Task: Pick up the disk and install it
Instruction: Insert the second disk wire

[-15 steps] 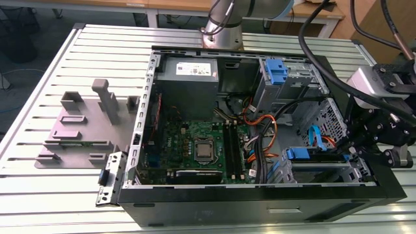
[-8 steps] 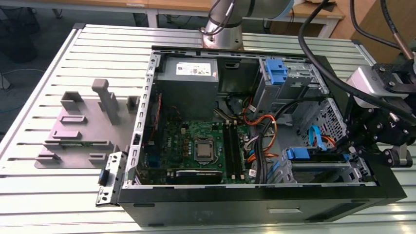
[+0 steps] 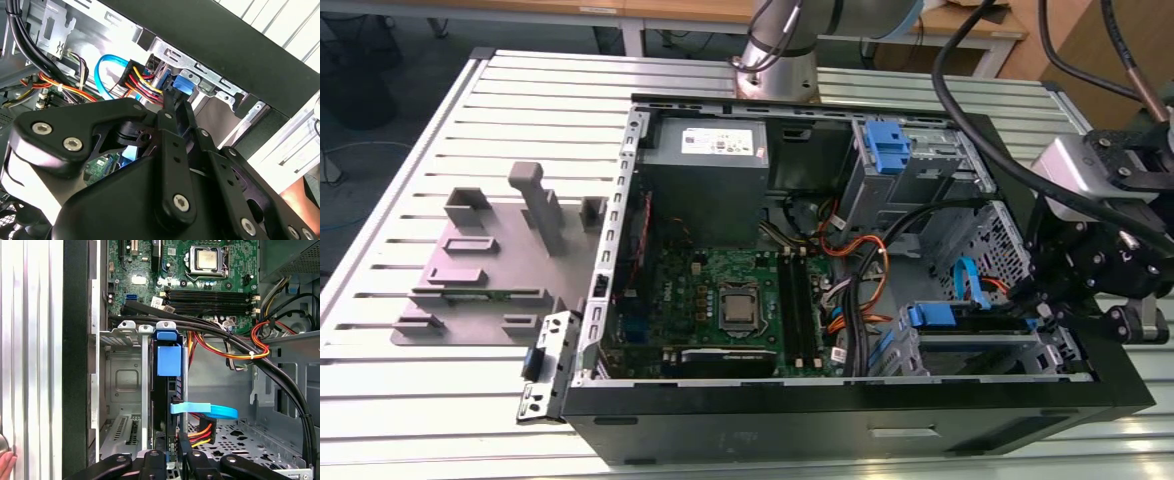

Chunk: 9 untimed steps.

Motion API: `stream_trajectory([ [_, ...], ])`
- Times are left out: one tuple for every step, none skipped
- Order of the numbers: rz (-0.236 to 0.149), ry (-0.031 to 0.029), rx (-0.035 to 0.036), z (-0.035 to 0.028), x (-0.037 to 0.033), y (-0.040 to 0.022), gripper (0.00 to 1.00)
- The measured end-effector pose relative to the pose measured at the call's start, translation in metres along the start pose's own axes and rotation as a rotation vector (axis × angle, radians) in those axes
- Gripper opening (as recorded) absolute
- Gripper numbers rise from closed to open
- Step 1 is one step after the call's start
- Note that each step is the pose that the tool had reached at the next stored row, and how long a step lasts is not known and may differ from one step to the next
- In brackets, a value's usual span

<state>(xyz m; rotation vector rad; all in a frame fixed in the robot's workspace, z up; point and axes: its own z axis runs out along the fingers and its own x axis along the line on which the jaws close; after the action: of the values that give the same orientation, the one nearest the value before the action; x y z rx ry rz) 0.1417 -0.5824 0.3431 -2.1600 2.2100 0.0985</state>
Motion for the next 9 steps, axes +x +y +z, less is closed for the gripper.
stream_trajectory([
  [0.000, 0.0001, 0.0000, 0.0002, 0.0000, 0.0000, 0.24],
  [0.000, 0.0005, 0.0000, 0.0006, 0.0000, 0.0000, 0.24],
  [0.000, 0.0009, 0.0000, 0.0013, 0.0001, 0.0000, 0.24],
  [0.000, 0.0009, 0.0000, 0.0022, 0.0002, 0.0000, 0.24],
  [0.000, 0.0014, 0.0000, 0.0031, 0.0003, 0.0000, 0.24],
  [0.000, 0.0025, 0.0001, 0.0038, 0.0003, 0.0000, 0.24],
  [0.000, 0.0037, 0.0001, 0.0046, 0.0004, 0.0000, 0.24],
  [0.000, 0.0057, 0.0001, 0.0053, 0.0004, -0.0001, 0.24],
  [0.000, 0.0079, 0.0002, 0.0061, 0.0005, 0.0000, 0.24],
])
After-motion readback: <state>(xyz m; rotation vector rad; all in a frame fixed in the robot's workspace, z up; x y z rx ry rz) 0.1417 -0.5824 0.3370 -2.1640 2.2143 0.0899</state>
